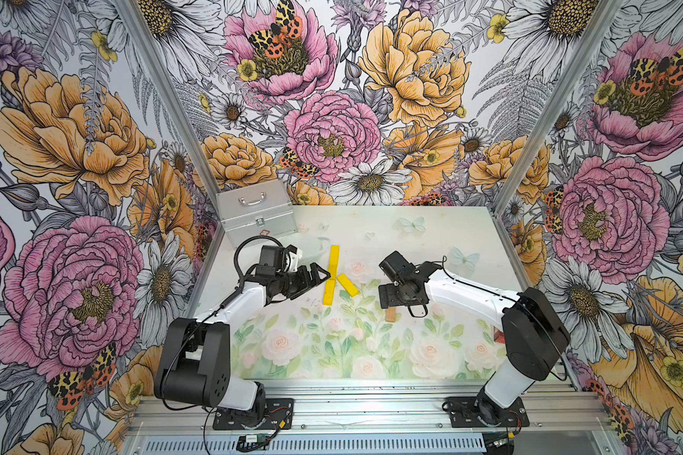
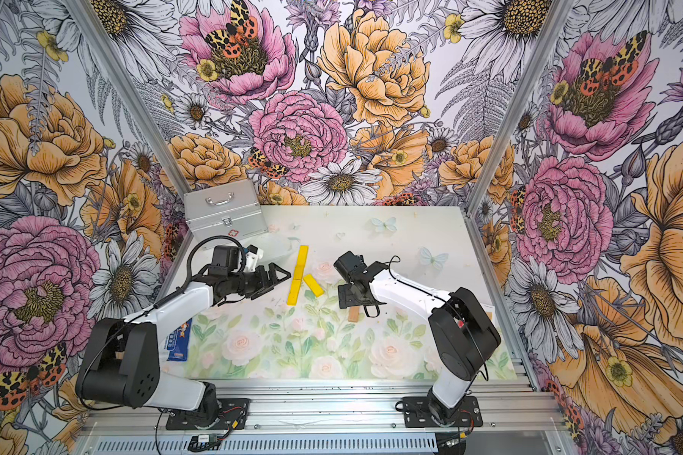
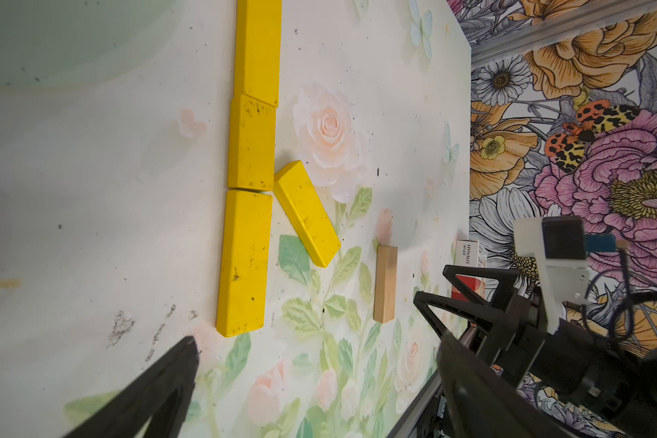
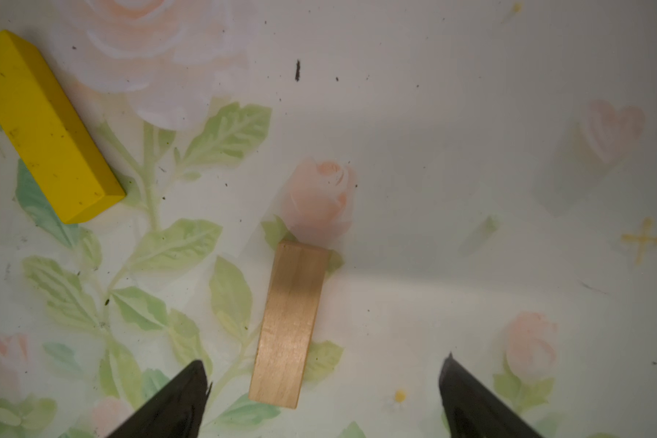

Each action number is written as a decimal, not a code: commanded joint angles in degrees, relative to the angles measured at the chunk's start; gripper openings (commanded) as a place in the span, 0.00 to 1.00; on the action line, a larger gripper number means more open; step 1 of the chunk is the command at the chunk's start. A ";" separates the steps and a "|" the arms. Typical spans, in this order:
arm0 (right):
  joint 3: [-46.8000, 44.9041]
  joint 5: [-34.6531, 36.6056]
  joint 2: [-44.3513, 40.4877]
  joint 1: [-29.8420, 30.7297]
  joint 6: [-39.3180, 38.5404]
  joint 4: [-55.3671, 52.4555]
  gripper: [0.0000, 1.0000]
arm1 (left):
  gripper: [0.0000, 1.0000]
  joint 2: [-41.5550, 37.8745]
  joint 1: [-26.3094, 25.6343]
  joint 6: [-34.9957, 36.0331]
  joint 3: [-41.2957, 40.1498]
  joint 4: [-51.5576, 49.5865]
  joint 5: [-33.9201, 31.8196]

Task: Assemble the letter k with building blocks
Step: Pick up the building block from the center of the board.

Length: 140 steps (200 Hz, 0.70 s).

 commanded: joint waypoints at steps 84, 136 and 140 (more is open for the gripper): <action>0.42 -1.57 5.03 1.51 1.76 5.53 0.70 | 0.99 -0.08 -0.40 -0.56 -0.97 1.55 1.12; 0.99 -1.85 7.68 1.60 1.28 6.59 0.56 | 0.99 0.10 -0.13 -0.60 -1.05 1.55 1.12; 1.07 -1.85 7.92 1.60 1.30 6.64 0.55 | 0.99 0.10 -0.07 -0.56 -1.04 1.55 1.12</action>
